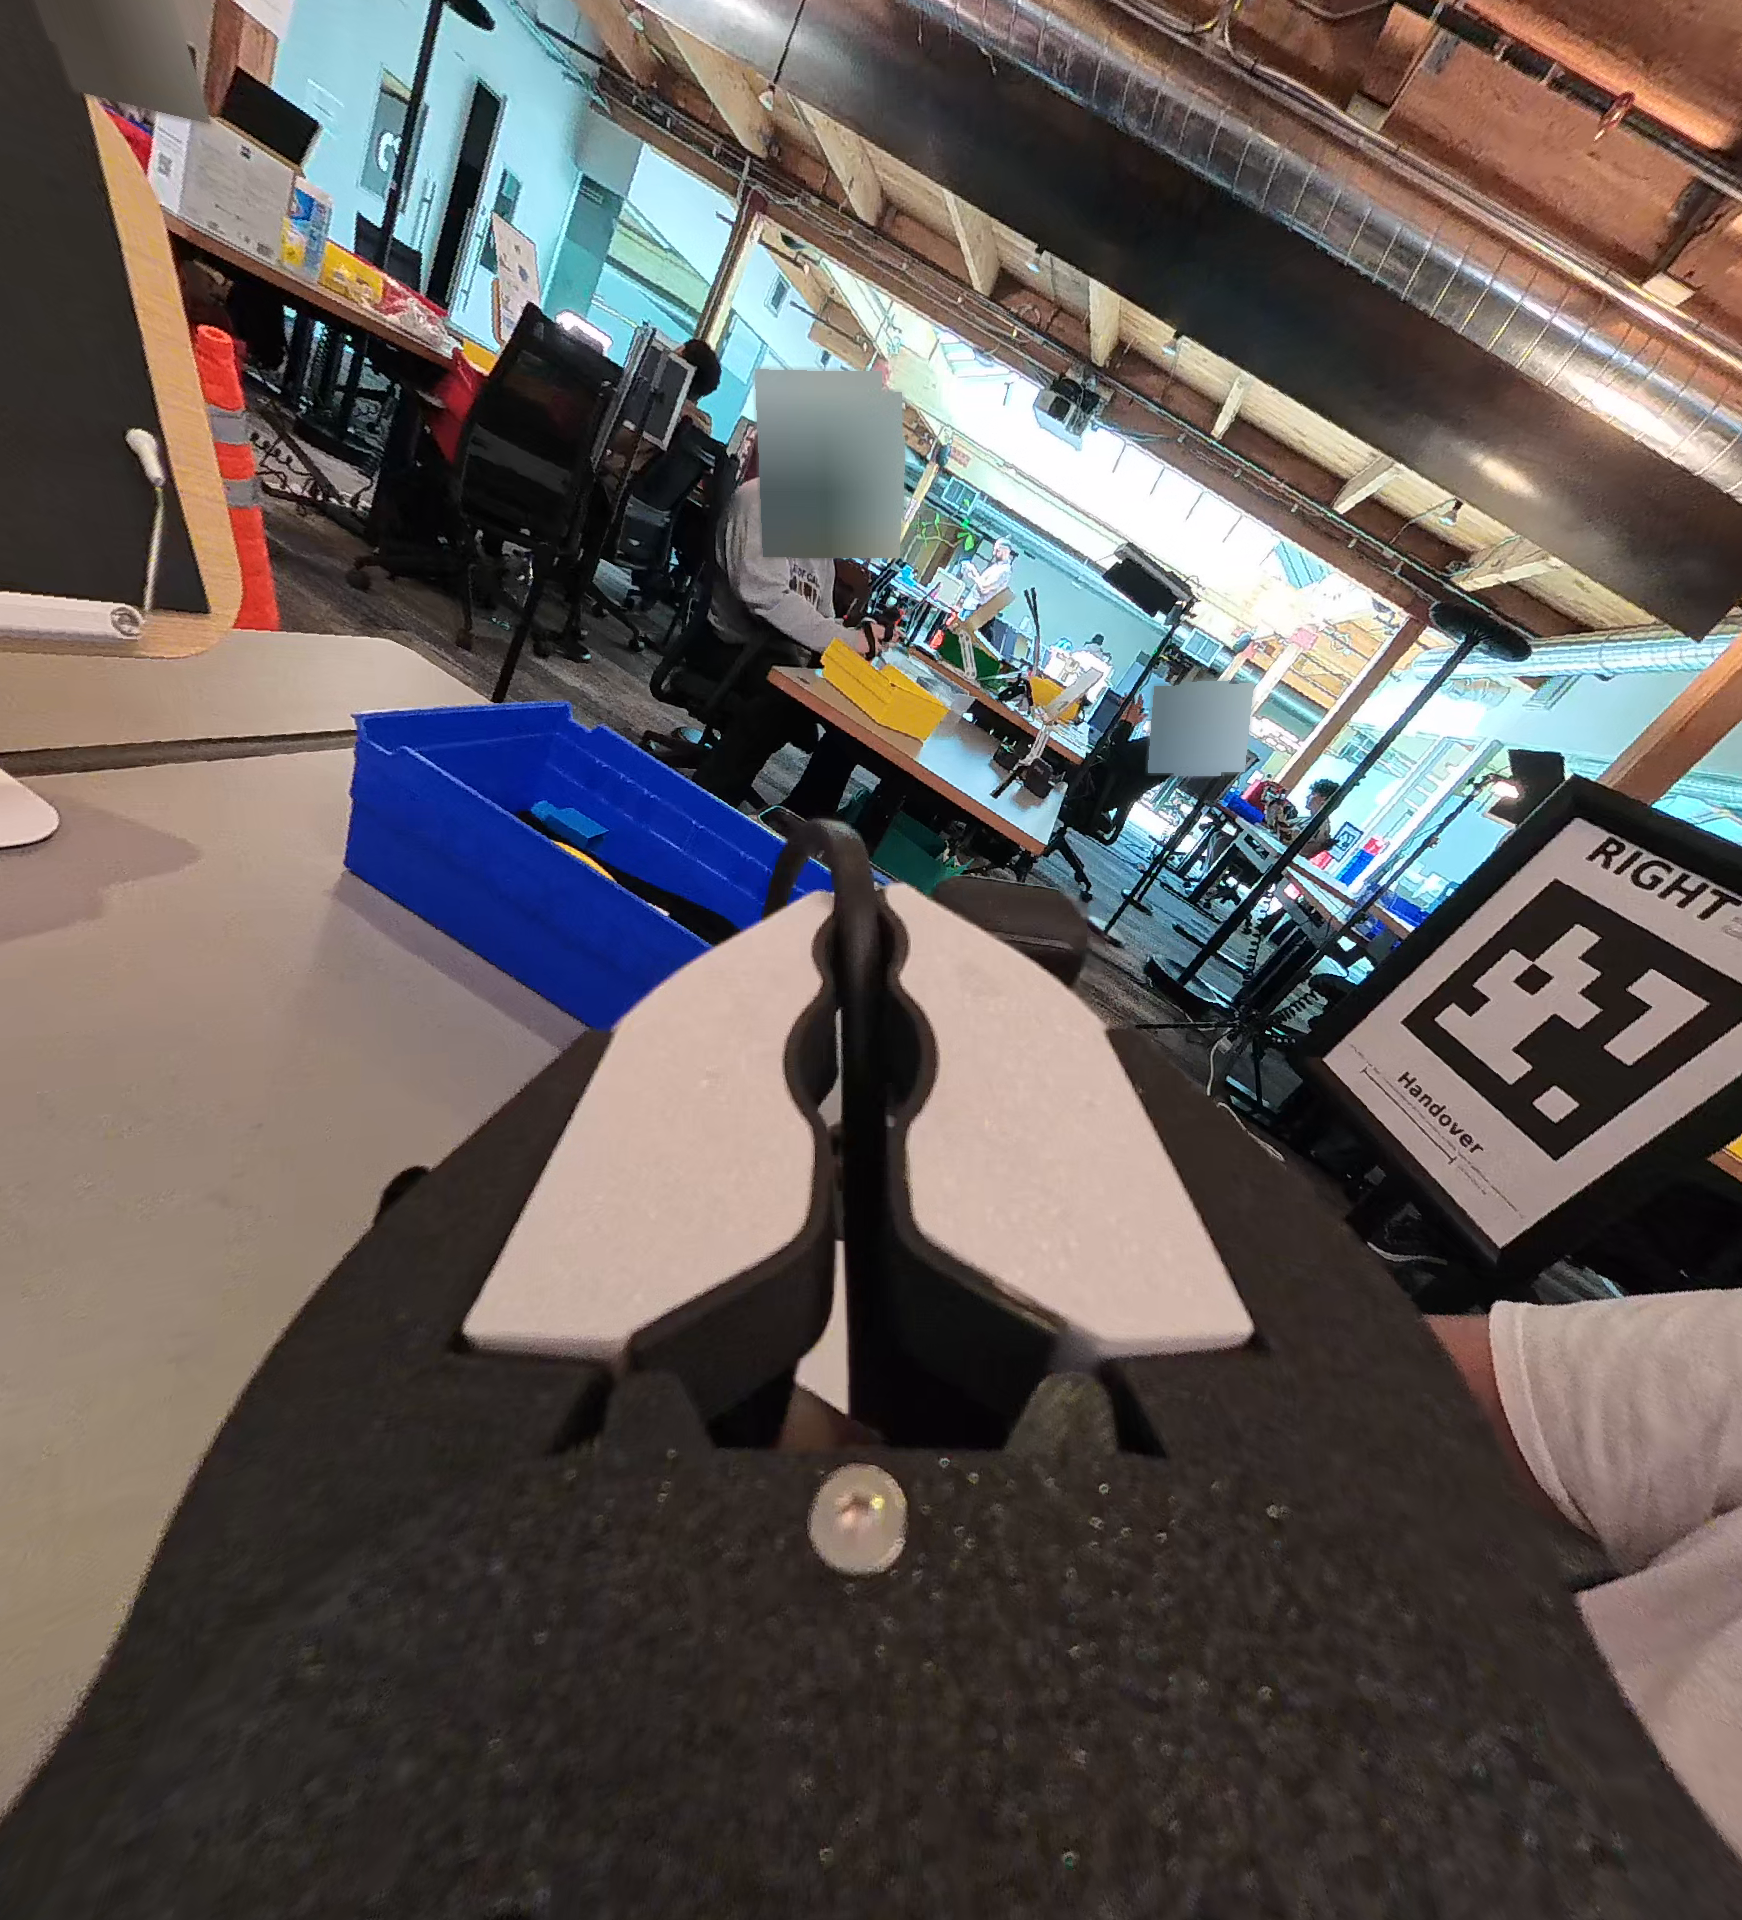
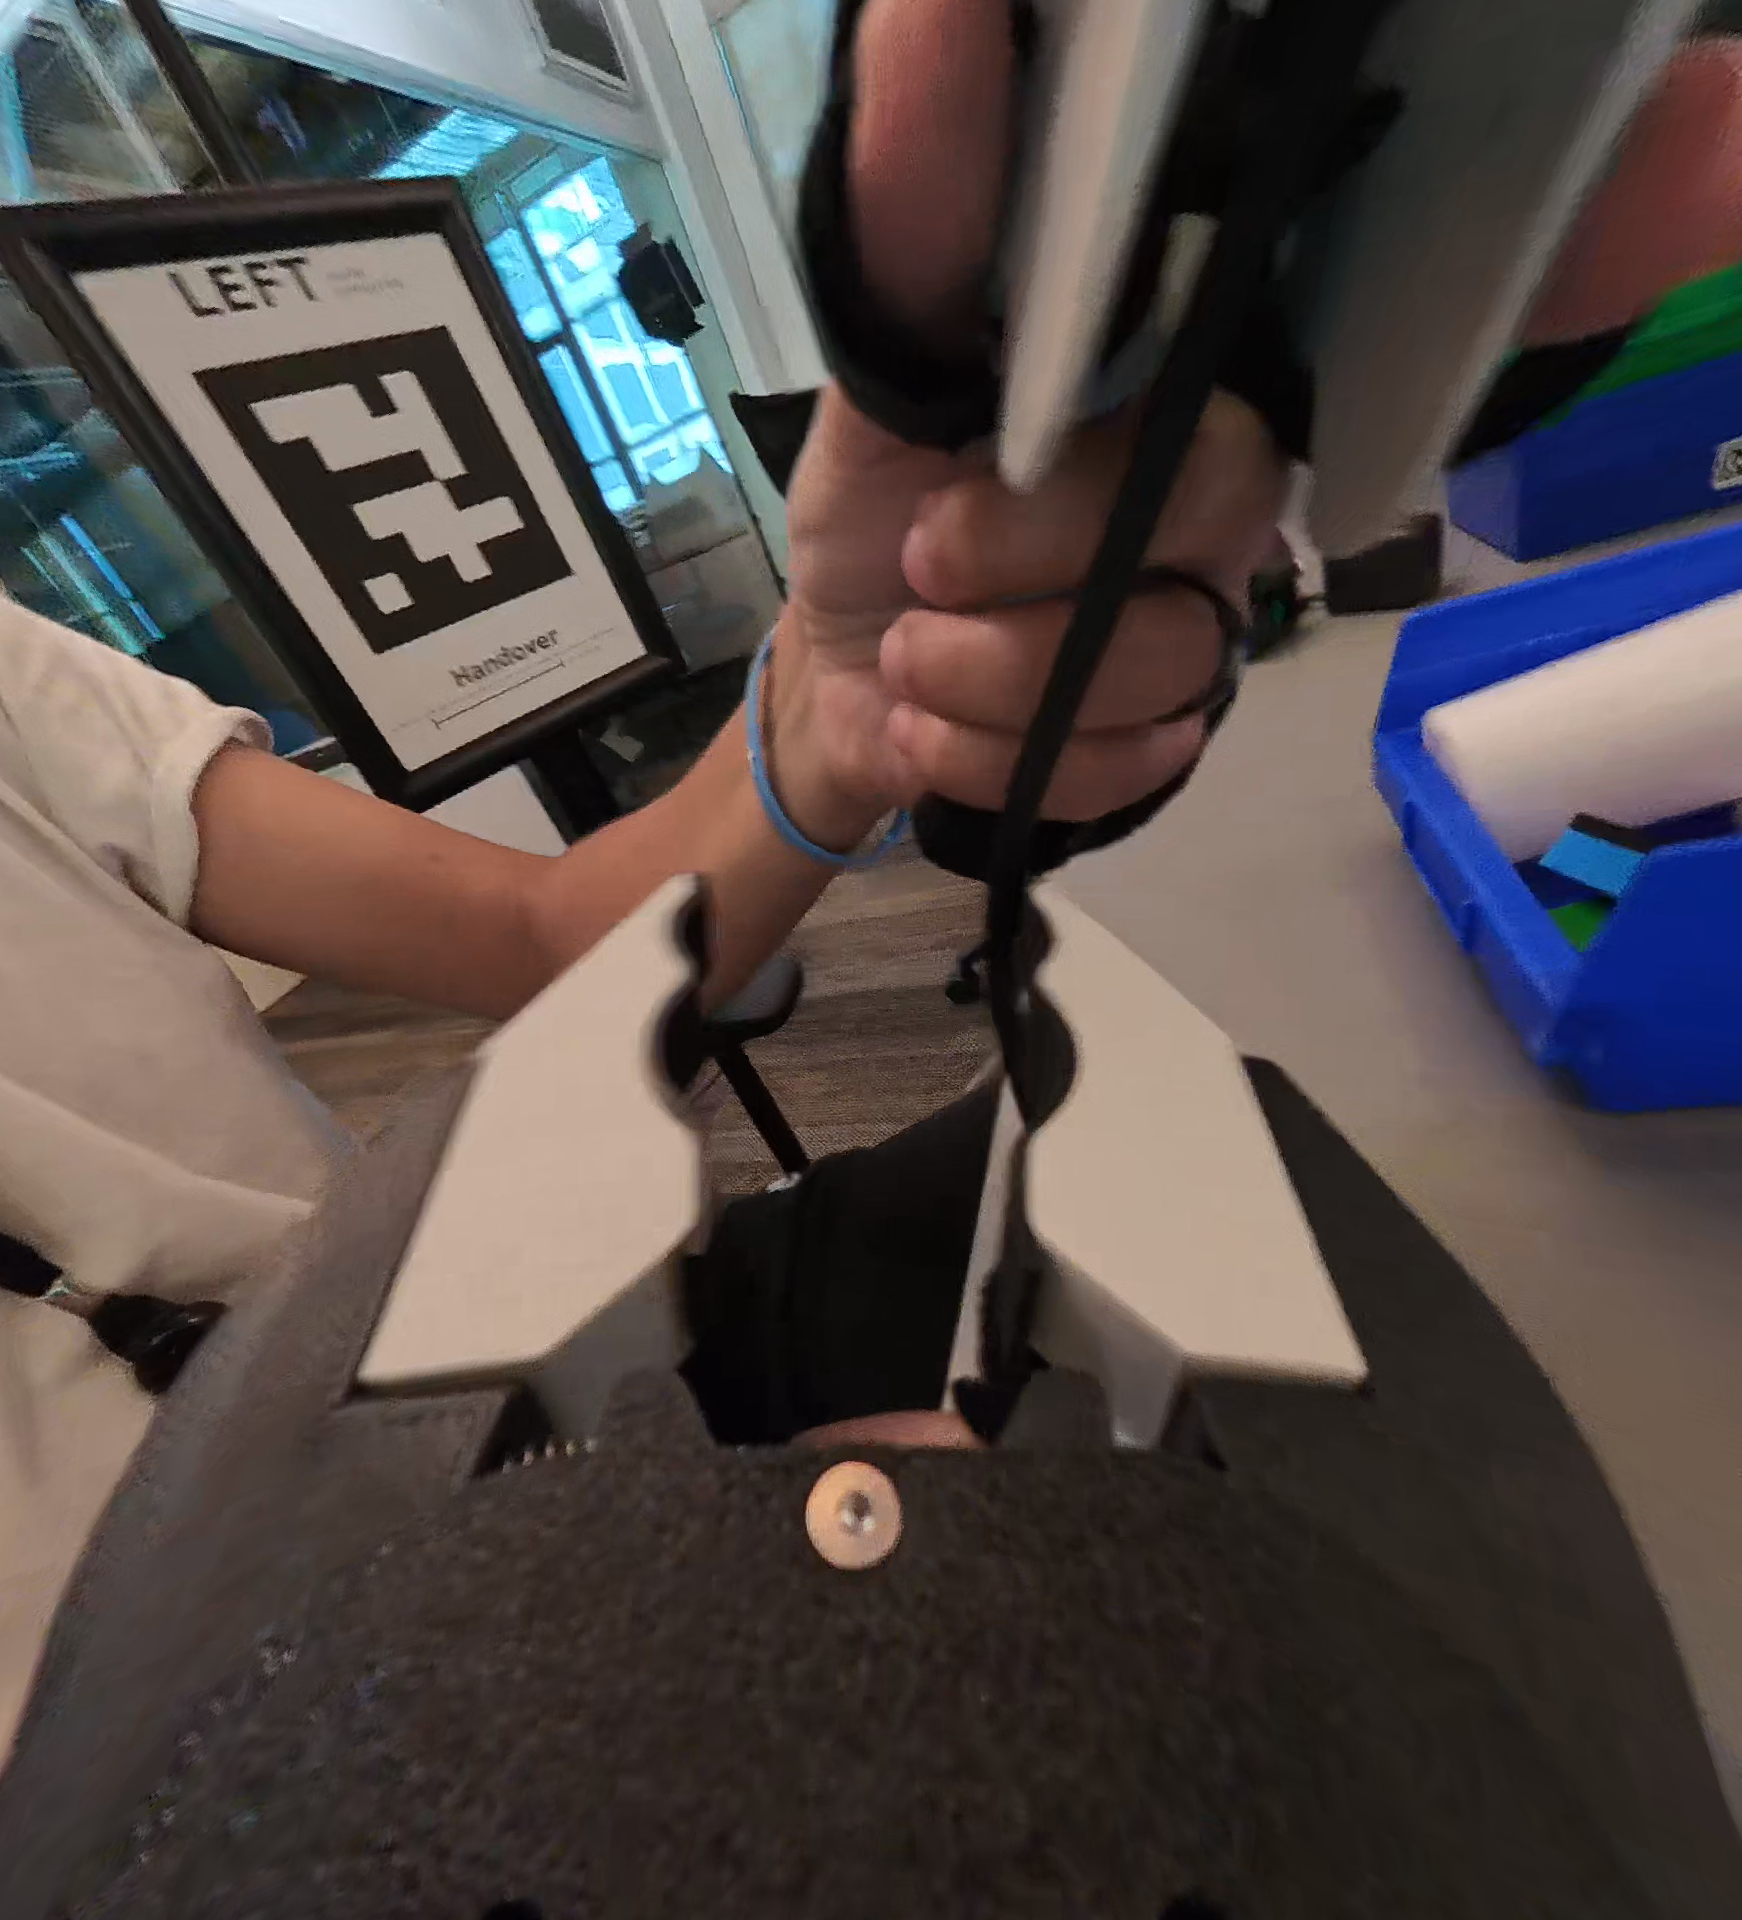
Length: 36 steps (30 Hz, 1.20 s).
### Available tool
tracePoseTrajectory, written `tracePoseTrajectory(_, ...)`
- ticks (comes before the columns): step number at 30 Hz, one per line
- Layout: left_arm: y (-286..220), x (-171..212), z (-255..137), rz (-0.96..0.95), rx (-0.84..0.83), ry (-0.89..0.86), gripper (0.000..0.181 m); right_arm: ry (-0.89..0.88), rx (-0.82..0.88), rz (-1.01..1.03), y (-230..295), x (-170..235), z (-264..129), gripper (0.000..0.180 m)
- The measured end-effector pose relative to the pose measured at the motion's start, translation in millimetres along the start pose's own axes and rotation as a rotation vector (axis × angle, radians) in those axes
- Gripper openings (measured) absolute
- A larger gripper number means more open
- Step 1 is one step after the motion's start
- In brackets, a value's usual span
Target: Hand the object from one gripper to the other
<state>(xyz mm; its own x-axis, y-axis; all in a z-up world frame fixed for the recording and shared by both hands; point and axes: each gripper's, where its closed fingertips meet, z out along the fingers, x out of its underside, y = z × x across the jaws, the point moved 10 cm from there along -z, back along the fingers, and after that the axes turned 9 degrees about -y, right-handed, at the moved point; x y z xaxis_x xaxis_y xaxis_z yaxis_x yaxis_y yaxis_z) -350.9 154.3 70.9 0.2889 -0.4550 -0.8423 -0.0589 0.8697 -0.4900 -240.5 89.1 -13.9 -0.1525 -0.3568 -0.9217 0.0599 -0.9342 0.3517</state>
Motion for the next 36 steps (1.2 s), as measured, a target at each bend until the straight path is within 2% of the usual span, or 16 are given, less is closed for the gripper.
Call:
tracePoseTrajectory(1,0,1,1,0.005,-0.001,0.005,0.002,0.027,0.028,-0.016,-4,0,-2,0.025)
tracePoseTrajectory(2,0,1,1,0.012,-0.005,0.010,0.002,0.054,0.067,-0.038,-8,0,-4,0.003)
tracePoseTrajectory(7,4,0,-3,0.065,-0.056,0.004,0.003,0.114,0.134,-0.093,-9,-10,-16,0.002)
tracePoseTrajectory(9,7,1,-8,0.072,-0.082,0.016,0.015,0.189,0.188,-0.179,-1,-24,-27,0.003)
tracePoseTrajectory(12,8,8,-22,0.042,-0.044,0.084,0.036,0.283,0.322,-0.387,26,-68,-56,0.003)
tracePoseTrajectory(15,-1,22,-40,0.024,0.046,0.092,0.051,0.294,0.468,-0.552,55,-122,-91,0.003)
tracePoseTrajectory(20,-30,74,-74,-0.003,0.243,0.096,0.048,0.246,0.671,-0.617,78,-219,-148,0.002)
tracePoseTrajectory(23,-31,125,-96,-0.144,0.203,0.013,0.042,0.227,0.802,-0.626,87,-278,-181,0.002)
tracePoseTrajectory(25,-25,150,-103,-0.260,0.081,-0.060,0.035,0.168,0.836,-0.612,100,-318,-200,0.002)
tracePoseTrajectory(27,-23,153,-103,-0.334,0.062,-0.092,0.035,0.116,0.870,-0.614,114,-354,-218,0.002)
tracePoseTrajectory(30,-10,149,-105,-0.345,0.032,-0.082,0.035,0.059,0.947,-0.610,133,-401,-240,0.002)
tracePoseTrajectory(36,10,137,-126,-0.399,-0.036,-0.140,0.031,-0.028,1.097,-0.606,153,-467,-271,0.003)
